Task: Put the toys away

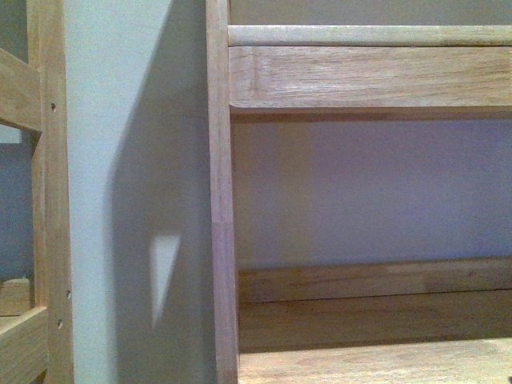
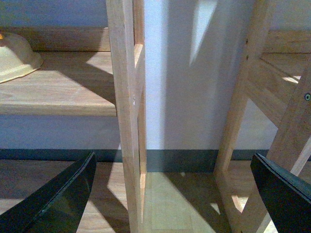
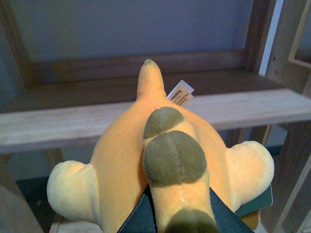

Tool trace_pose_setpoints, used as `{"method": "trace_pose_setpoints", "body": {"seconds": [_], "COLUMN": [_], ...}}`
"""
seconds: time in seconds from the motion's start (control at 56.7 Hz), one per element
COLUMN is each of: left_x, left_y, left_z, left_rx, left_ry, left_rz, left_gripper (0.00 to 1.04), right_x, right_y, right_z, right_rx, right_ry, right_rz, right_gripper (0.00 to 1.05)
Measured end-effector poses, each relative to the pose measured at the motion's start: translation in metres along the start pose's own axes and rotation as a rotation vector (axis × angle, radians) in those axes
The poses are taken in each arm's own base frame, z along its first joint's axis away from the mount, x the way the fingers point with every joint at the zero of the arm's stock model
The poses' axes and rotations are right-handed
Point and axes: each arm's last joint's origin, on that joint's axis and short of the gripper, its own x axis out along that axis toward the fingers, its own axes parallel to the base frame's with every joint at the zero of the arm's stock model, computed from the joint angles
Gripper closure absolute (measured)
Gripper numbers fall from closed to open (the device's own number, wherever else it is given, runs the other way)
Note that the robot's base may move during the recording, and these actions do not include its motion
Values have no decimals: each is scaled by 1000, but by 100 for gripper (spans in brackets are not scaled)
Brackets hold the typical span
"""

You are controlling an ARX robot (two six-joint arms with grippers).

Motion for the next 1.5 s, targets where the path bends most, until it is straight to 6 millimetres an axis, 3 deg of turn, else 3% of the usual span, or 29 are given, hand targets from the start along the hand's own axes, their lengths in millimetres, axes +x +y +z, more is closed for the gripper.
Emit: {"method": "trace_pose_setpoints", "body": {"seconds": [0.229,0.547,0.865,1.094,1.359,1.5], "left_x": [0,0,0,0,0,0], "left_y": [0,0,0,0,0,0], "left_z": [0,0,0,0,0,0], "left_rx": [0,0,0,0,0,0], "left_ry": [0,0,0,0,0,0], "left_rz": [0,0,0,0,0,0], "left_gripper": [6,6,6,6,6,6], "right_x": [2,6,10,14,22,46], "right_y": [12,24,31,25,8,5], "right_z": [70,144,202,239,280,299], "right_rx": [-71,-148,-212,-239,-80,25], "right_ry": [-196,-432,-577,-613,-619,-646], "right_rz": [-31,-52,-47,-2,121,186], "right_gripper": [98,98,98,98,98,98]}}
